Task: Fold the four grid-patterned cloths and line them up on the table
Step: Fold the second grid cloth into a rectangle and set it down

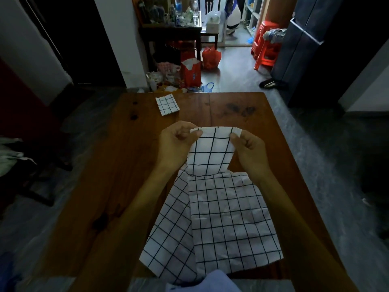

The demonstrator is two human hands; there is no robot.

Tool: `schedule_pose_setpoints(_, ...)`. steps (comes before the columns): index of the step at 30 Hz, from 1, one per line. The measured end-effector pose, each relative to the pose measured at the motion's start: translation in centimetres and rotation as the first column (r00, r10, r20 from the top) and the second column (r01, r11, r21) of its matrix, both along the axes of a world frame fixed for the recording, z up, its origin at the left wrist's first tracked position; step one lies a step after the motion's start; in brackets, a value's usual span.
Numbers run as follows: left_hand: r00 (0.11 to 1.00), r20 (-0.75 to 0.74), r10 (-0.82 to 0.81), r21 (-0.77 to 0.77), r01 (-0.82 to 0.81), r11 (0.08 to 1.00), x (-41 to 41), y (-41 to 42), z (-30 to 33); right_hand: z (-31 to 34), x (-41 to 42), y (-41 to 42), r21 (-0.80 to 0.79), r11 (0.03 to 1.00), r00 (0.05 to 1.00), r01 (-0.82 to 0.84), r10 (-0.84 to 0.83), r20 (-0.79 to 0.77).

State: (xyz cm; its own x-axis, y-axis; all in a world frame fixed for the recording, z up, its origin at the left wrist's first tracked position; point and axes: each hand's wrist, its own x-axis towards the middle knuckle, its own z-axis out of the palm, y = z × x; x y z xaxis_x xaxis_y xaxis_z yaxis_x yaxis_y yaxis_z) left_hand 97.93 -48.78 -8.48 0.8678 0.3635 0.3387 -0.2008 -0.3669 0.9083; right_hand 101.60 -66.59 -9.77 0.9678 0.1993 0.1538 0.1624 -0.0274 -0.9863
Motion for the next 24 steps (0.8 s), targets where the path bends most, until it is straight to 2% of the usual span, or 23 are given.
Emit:
schedule_pose_setpoints(7,0.999,-0.027,-0.020,0.013,0.021,1.000,-0.4,1.1,-0.2,0.6,-0.2,0.3,-0.044,0.998,0.998,-0.055,0.054,-0.040)
schedule_pose_setpoints(10,0.994,-0.083,-0.064,0.058,0.069,0.996,-0.7,1.2,-0.3,0.7,-0.2,0.4,-0.024,0.997,0.996,-0.076,0.074,-0.053)
schedule_pose_setpoints(13,0.997,-0.058,-0.051,0.053,0.054,0.997,-1.0,1.2,-0.2,0.9,-0.1,0.6,0.012,0.998,0.996,-0.061,0.061,-0.070)
schedule_pose_setpoints(18,1.000,-0.022,-0.016,0.006,0.016,1.000,-0.8,1.0,0.1,1.2,-0.1,0.9,0.014,1.000,1.000,0.025,-0.025,0.012)
schedule_pose_setpoints(24,0.999,-0.024,-0.029,0.011,0.029,1.000,-0.8,1.6,0.1,1.3,0.3,0.7,-0.044,0.999,0.998,0.027,-0.024,0.057)
